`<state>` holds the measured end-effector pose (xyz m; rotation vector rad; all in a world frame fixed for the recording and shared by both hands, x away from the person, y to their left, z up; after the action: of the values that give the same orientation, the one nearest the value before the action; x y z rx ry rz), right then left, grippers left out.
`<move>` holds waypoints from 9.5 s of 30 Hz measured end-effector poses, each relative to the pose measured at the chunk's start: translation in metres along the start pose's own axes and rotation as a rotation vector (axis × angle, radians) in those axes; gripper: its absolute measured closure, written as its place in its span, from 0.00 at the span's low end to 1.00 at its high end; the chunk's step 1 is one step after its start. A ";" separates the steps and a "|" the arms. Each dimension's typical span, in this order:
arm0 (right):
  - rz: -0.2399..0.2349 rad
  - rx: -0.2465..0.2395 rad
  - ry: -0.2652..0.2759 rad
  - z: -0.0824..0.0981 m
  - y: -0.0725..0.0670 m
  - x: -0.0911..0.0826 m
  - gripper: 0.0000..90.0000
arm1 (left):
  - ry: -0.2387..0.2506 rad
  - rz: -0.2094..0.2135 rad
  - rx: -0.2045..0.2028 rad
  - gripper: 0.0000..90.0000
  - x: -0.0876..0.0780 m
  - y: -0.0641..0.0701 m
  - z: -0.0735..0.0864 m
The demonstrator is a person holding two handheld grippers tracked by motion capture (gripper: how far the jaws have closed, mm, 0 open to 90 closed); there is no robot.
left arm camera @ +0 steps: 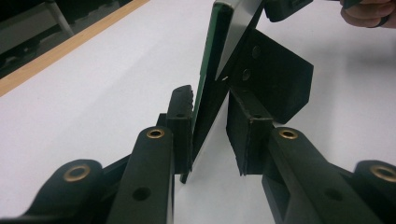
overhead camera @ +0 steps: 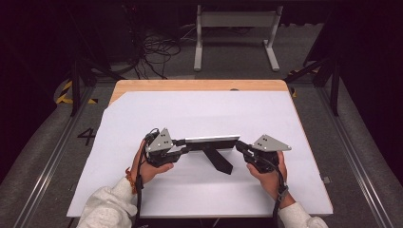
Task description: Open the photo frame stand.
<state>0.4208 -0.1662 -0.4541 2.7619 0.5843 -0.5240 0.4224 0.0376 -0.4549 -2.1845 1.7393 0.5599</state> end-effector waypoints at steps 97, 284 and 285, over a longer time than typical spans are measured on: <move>-0.119 -0.012 0.054 -0.030 -0.039 -0.014 1.00 | -0.071 0.059 0.154 0.88 0.005 0.064 -0.003; -0.276 -0.027 -0.088 0.022 -0.050 -0.022 0.86 | -0.091 0.080 -0.073 0.22 0.055 -0.013 0.018; -0.278 -0.027 -0.089 0.022 -0.049 -0.023 0.86 | -0.102 0.079 -0.075 0.21 0.057 -0.015 0.019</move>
<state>0.3739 -0.1373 -0.4736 2.6301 0.9523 -0.6894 0.4460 0.0009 -0.4983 -2.1036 1.7843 0.7545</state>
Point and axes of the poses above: each handheld gripper's, and its own axes: x roughly forward along the jaws, z roughly out of its underside, y roughly to its right, the point moved 10 cm from there along x, roughly forward along the jaws, and after that the axes turned 14 degrees about z, right-handed, at the moved point
